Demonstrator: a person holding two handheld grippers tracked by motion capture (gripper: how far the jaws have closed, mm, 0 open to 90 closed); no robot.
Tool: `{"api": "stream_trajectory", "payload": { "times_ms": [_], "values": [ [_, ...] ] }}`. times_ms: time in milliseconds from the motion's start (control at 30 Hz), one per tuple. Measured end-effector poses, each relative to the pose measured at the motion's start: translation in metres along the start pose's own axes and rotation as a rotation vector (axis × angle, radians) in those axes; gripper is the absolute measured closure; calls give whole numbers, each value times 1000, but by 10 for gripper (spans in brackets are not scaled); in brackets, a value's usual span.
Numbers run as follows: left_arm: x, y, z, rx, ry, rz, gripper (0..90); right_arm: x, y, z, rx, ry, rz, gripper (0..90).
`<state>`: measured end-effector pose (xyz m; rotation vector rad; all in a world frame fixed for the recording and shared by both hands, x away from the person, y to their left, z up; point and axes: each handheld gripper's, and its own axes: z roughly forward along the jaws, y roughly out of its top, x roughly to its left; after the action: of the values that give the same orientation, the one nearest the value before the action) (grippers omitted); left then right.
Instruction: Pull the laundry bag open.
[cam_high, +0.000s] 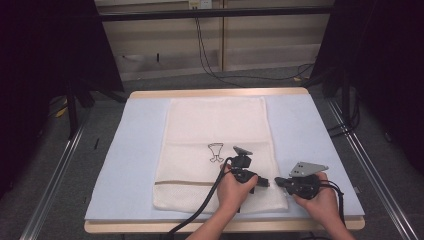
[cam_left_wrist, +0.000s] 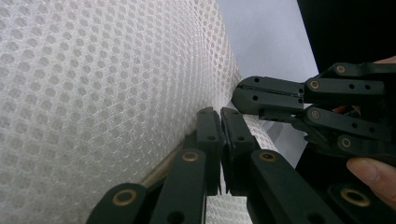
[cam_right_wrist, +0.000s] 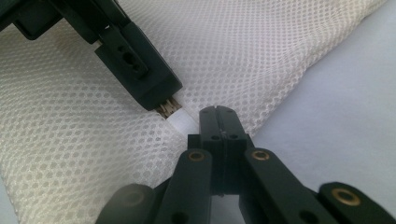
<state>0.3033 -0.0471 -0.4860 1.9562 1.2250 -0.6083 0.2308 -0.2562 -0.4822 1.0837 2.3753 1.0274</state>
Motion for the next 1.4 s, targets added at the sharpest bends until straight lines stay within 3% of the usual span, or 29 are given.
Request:
{"api": "stream_trajectory", "payload": {
  "times_ms": [267,367,400,600,733,967,1033,1100,1400],
  "values": [
    [6,2,-19,7,23,-8,873,-2,1,1,4,10,5,900],
    [10,1,-25,8,17,-8,873,-2,0,0,4,10,7,900],
    [10,0,-25,2,10,-24,873,-2,0,0,2,11,9,900],
    [19,-3,-39,13,16,-12,873,-3,0,1,-4,14,9,900],
    [29,-6,-57,6,32,-27,873,-3,0,0,-4,12,10,900],
    [58,-13,-104,-7,49,-51,873,-2,0,0,0,11,5,900],
    [59,-15,-106,-11,32,-62,873,-2,0,0,3,12,11,900],
    [59,-17,-103,-9,55,-55,873,-2,0,0,1,10,17,900],
    [63,-18,-102,-10,37,-63,872,-3,-1,1,-7,13,16,900]
  ]
}}
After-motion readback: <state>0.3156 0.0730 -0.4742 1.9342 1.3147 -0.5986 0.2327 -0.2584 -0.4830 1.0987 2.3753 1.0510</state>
